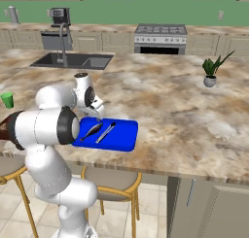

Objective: Gather the mushroom and lemon from the fridge and place them on a tray on the dining counter. Then gather the chicken drumstick and fish from the fridge and place them on the other tray.

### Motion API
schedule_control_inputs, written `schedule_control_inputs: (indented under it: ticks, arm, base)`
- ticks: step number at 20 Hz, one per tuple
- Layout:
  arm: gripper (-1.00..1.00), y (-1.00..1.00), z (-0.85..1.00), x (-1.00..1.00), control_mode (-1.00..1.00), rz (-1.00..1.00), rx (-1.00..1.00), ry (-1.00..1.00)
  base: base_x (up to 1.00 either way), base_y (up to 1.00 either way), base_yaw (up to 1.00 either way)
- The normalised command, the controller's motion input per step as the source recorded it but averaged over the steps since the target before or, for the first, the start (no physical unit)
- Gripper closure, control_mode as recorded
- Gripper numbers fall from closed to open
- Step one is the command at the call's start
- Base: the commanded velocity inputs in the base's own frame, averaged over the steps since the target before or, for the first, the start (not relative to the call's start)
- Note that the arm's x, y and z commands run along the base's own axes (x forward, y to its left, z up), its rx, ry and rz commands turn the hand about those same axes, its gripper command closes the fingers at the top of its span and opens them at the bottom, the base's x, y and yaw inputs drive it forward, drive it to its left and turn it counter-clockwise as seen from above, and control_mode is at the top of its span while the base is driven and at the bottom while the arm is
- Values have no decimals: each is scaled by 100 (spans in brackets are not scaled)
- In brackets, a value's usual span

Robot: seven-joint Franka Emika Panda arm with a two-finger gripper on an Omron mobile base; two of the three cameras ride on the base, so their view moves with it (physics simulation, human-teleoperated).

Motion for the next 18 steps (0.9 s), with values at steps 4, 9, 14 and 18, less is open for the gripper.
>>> schedule_control_inputs:
  ticks: [4, 9, 14, 18]
  arm:
    - [-100, -9, 34, -84, -100, 8, 0, -9]
    - [-100, -8, 32, -89, -100, 10, 0, -8]
    - [-100, -4, 32, -93, -100, 10, 0, -8]
    - [-100, -5, 24, -99, -100, 9, 0, -11]
  base:
    - [0, 0, 0]
    - [0, 0, 0]
    - [0, 0, 0]
    - [0, 0, 0]
